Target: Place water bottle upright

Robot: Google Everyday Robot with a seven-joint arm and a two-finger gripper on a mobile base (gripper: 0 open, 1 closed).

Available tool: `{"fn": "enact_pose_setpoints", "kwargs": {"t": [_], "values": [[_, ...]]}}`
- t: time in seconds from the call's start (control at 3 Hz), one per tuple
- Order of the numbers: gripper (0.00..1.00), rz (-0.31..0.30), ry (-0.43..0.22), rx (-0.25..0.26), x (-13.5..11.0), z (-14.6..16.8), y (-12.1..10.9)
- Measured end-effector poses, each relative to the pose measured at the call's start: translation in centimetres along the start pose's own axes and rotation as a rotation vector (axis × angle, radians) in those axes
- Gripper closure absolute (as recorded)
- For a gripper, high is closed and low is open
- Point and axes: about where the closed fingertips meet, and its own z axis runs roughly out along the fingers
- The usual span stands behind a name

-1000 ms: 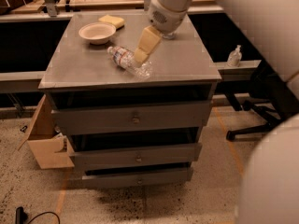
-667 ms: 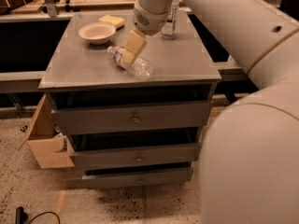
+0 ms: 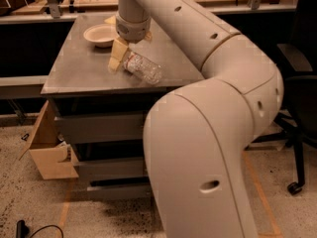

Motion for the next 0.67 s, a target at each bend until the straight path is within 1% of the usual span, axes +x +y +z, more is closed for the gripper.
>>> {"fn": "enact_pose_setpoints", "kwargs": {"t": [0.33, 0.67], "values": [[0.25, 0.042, 0.026, 0.002, -1.2, 2.4, -0.9], [0.47, 0.075, 0.059, 0.012, -1.0, 4.5, -2.2]]}}
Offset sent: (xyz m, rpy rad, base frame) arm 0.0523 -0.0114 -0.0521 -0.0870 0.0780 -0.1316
